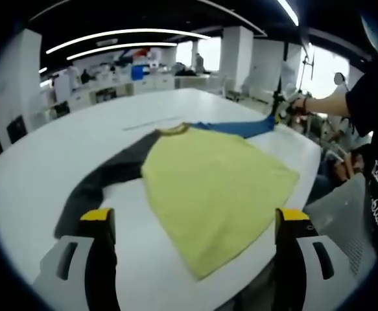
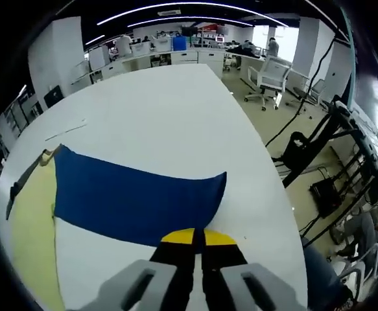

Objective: Fold the garment on the visible template until the final outline fits inside the template.

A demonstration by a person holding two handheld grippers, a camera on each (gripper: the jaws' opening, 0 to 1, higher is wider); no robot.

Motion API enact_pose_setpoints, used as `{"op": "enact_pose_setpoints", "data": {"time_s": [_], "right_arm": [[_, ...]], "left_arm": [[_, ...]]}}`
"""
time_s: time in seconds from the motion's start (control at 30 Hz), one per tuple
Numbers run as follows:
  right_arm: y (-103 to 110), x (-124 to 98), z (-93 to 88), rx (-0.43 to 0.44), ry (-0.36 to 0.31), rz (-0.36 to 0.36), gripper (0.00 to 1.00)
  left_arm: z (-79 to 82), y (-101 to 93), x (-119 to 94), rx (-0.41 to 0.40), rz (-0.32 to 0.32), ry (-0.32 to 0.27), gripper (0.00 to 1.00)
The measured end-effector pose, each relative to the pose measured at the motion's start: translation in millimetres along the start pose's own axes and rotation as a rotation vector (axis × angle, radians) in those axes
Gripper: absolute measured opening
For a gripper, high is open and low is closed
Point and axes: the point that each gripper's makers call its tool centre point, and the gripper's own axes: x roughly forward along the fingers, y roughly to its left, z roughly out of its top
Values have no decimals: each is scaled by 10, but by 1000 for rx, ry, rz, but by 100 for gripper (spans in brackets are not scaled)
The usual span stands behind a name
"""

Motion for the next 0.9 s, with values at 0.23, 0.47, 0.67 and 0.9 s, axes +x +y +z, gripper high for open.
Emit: {"op": "enact_pose_setpoints", "data": {"time_s": [0.23,0.47,0.67,0.9], "right_arm": [[249,-65,71,-26,-12,54,0],[604,-209,175,-54,-43,112,0],[1029,-432,221,-88,-64,157,0],[1404,-562,350,-70,-78,224,0]], "left_arm": [[40,-20,-51,-13,-5,-8,99],[31,-37,-67,-10,-16,4,99],[37,-29,-68,-11,-23,-5,99],[42,27,-62,14,-18,-2,99]]}}
